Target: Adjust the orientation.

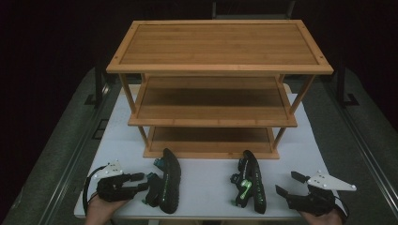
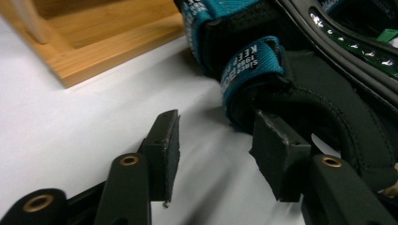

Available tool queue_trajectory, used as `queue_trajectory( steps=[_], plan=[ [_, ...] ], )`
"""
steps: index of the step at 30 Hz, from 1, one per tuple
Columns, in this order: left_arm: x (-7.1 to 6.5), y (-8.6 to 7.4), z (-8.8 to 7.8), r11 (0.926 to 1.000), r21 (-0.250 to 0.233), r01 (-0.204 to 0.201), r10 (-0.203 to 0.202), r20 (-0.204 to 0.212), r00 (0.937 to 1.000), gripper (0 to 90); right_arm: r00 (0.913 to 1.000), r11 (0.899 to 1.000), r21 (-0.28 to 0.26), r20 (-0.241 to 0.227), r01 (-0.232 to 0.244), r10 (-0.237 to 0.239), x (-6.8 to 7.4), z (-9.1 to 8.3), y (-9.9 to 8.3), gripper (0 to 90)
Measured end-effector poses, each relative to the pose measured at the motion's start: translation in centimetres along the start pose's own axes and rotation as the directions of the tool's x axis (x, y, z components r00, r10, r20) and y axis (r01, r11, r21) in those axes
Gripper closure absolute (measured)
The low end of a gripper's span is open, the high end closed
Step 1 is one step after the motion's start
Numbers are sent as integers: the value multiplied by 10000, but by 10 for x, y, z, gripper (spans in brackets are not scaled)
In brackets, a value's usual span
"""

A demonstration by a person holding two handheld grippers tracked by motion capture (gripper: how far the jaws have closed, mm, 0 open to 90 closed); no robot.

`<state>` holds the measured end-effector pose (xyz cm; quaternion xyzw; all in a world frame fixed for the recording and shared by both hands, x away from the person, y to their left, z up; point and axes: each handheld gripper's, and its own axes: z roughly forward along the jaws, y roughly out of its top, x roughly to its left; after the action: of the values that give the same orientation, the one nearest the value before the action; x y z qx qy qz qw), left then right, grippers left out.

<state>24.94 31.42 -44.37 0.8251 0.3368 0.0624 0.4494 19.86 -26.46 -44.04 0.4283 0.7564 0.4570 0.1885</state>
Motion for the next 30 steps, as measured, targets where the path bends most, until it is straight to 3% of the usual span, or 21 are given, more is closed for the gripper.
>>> queue_trajectory(
  steps=[8,13,19,30],
  plan=[
    [-1,8,12,9996,285,-68,61,258,9996,578,10000,10000,18,-38,37,-37,2,1,1,203],
    [-1,10,16,9992,366,153,-166,372,9992,554,10000,10000,-39,-49,65,-65,3,1,1,205],
    [-7,17,16,9996,247,-146,131,615,9980,630,10000,10000,-46,-34,69,-69,2,1,2,207],
    [-22,35,19,9986,-121,-523,531,787,9955,621,10000,9999,-145,-4,62,-62,2,-2,2,207]
  ],
)
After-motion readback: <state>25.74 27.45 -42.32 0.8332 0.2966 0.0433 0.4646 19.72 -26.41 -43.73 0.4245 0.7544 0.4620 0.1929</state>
